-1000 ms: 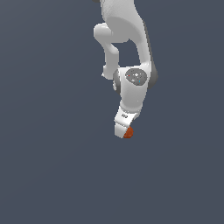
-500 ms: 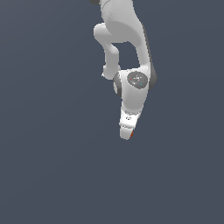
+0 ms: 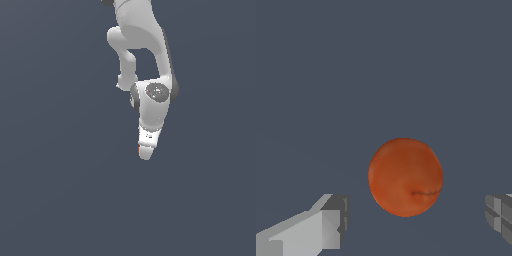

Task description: Pick up the object and move it to a goal position.

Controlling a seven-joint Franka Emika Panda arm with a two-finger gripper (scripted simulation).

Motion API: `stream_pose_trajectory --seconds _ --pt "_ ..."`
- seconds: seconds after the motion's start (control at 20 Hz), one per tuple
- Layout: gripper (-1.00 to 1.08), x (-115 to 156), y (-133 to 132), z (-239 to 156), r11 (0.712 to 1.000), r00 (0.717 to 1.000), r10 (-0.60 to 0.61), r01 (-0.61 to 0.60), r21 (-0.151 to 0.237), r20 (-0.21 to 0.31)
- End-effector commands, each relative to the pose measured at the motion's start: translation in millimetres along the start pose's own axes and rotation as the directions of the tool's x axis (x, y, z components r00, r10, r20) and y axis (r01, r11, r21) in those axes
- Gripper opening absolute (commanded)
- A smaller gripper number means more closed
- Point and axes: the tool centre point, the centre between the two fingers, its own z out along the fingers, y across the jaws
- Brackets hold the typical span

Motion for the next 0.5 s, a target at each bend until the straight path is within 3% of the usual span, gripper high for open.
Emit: stream_pose_trajectory --seconds 0.0,0.45 --pt "1.00 0 0 1 1.000 1.000 0.000 0.000 0.000 0.000" --pt "1.00 0 -1 39 1.000 1.000 -0.004 0.004 0.000 0.000"
